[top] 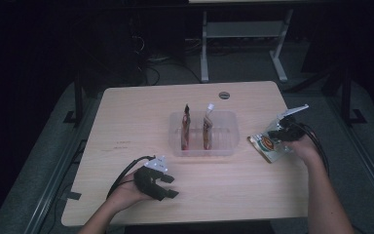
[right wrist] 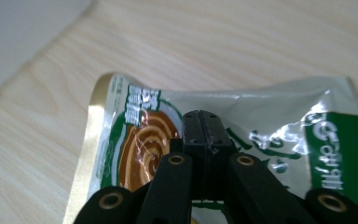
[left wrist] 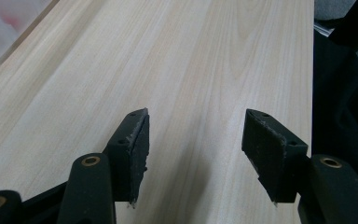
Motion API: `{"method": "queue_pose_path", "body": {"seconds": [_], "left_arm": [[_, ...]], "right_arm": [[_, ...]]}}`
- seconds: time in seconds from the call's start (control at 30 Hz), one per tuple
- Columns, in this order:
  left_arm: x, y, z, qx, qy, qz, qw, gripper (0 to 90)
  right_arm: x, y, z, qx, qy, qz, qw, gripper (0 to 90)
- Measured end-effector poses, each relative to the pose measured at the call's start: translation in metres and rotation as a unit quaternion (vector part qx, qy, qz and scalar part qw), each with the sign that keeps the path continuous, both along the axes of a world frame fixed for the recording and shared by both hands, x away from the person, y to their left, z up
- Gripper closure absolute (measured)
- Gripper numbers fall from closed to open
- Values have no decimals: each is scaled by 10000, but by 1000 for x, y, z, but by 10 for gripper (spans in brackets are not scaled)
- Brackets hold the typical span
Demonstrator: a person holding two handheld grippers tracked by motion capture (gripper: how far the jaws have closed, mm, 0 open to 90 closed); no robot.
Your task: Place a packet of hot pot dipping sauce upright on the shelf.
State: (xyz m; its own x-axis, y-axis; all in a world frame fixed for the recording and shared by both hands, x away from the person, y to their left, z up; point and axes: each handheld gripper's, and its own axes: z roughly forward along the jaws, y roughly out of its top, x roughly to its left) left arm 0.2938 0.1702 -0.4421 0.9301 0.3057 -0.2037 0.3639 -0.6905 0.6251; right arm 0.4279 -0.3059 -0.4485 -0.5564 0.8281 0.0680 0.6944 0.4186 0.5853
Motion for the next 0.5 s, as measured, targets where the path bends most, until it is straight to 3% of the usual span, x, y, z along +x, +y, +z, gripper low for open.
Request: {"method": "queue_pose_path", "body": {"seconds": [0.33, 0.5], "left_arm": [[0, -2, -1, 38, 15, -29, 10000, 410], [0, -1, -1, 46, 38, -9, 10000, 410]], "right_arm": [[2, 18, -5, 28, 256, 394, 9989, 900], [-2, 32, -4, 87, 419, 734, 9964, 900]]}}
